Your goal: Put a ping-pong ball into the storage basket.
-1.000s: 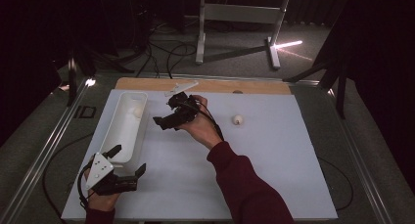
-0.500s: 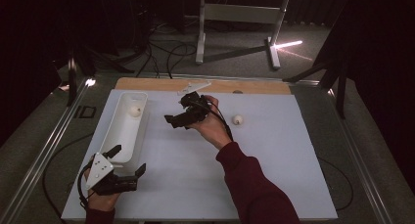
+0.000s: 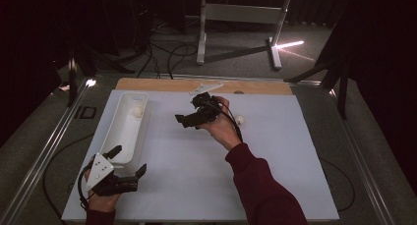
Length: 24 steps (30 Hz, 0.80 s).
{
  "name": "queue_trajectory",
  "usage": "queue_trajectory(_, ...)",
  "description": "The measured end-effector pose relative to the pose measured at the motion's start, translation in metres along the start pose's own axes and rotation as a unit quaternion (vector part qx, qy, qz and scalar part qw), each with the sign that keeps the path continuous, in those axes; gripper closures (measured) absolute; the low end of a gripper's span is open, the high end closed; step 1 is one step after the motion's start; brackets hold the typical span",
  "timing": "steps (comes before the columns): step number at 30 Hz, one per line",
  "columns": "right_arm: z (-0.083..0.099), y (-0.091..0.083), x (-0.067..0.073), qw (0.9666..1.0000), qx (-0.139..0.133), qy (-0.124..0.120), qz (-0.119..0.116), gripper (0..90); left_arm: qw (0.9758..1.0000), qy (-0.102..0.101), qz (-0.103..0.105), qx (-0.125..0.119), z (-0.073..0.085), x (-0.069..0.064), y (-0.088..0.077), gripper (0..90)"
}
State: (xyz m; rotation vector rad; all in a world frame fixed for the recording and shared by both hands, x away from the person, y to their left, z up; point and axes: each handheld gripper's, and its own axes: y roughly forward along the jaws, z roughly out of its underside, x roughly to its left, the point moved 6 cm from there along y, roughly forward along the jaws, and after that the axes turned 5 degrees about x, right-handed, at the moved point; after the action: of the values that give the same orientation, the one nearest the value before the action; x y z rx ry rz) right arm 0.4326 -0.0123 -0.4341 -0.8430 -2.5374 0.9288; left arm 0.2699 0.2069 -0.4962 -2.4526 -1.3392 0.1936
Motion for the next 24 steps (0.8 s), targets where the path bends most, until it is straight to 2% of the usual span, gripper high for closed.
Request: queue_trajectory(24, 0.026, -0.018, -0.036, 0.9992, 0.006, 0.026, 0.029, 8.7, 1.0000, -0.006, -0.001, 0.001, 0.000, 0.000, 0.000, 0.2)
